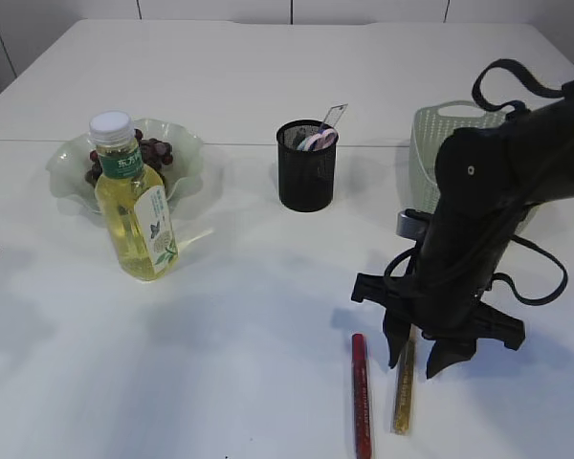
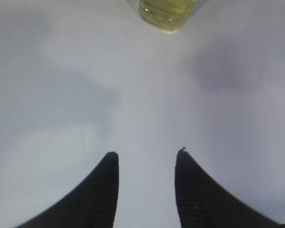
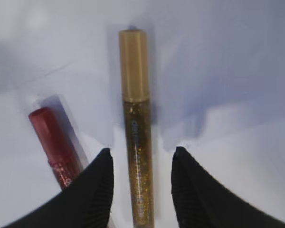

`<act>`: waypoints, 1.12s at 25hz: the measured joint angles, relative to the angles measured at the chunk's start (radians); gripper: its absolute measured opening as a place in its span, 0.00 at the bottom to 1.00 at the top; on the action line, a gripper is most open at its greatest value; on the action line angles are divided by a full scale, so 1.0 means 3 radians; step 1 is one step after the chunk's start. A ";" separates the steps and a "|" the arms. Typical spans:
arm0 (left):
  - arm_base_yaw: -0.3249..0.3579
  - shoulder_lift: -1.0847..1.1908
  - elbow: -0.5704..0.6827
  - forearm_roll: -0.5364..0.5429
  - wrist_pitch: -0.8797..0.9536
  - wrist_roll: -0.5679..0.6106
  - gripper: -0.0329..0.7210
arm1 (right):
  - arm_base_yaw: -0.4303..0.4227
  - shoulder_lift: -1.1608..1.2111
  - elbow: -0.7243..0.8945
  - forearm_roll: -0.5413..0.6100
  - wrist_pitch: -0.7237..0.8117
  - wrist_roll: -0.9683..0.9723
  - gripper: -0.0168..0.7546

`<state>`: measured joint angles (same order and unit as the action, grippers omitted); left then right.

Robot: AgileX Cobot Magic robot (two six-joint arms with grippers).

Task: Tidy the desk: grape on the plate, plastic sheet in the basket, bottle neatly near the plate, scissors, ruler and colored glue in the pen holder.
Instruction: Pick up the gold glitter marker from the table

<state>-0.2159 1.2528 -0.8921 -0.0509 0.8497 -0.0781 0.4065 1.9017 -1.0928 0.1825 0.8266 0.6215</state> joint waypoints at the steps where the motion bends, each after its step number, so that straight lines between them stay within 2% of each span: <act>1: 0.0000 0.0000 0.0000 0.0000 0.0000 0.0000 0.43 | 0.0000 0.0018 0.0000 0.0000 -0.0002 0.0000 0.46; 18: 0.0000 0.0000 0.0000 0.0000 -0.0072 0.0000 0.41 | 0.0000 0.0132 0.0000 0.0000 -0.0172 0.0006 0.46; 28: 0.0000 0.0000 0.0000 0.0000 -0.0074 0.0000 0.41 | 0.0000 0.0132 0.0000 -0.0033 -0.0180 0.0006 0.29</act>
<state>-0.2159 1.2528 -0.8921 -0.0509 0.8274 -0.0781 0.4065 1.9413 -1.0928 0.1727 0.7727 0.6232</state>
